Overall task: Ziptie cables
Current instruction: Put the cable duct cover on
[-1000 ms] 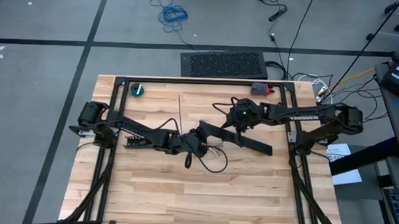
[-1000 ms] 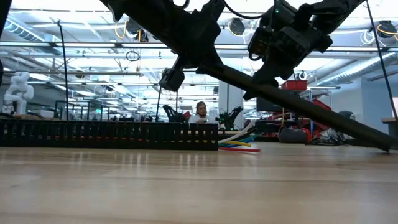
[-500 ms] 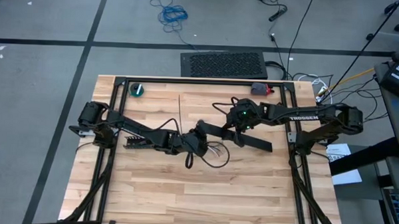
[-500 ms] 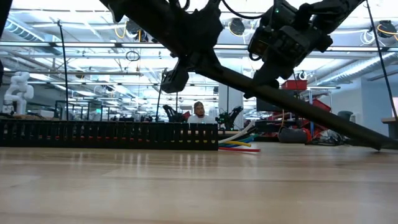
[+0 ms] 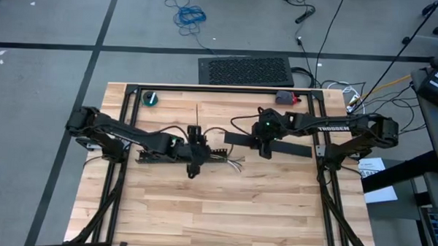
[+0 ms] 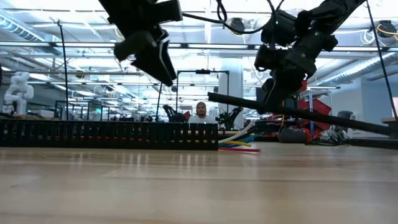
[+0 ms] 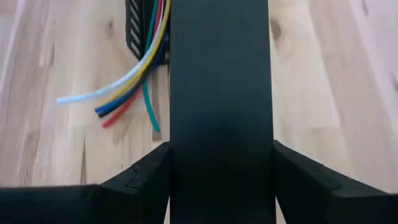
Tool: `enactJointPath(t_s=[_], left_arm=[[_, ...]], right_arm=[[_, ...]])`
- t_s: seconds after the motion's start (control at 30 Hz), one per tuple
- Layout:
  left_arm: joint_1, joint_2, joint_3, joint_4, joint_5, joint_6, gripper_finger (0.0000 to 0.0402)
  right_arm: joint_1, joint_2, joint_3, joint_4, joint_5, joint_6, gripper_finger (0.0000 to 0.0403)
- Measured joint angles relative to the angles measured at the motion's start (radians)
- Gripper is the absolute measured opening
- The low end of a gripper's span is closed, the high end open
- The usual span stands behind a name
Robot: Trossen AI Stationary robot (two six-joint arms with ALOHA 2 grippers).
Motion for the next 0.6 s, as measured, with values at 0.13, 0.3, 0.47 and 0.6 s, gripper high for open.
enactJointPath(t_s=[0.13,0.3,0.47,0.6], left_arm=[[0.012,0.043,0.0,0.073,0.123,-0.024,0.0265],[0.037,0.156,0.0,0.183,0.27,0.004,0.028],[0.08,0.211,0.0,0.181,0.287,-0.024,0.0286],[0.116,0.23,0.0,0.184,0.3,-0.049,0.0286]], right_arm=[[0.045,0.0,0.0,0.017,-0.002,0.01,0.0221],[0.134,0.0,0.0,0.021,0.064,0.023,0.0221],[0.187,0.0,0.0,0.012,0.082,0.048,0.0221],[0.221,0.014,0.001,0.008,0.14,0.04,0.0221]])
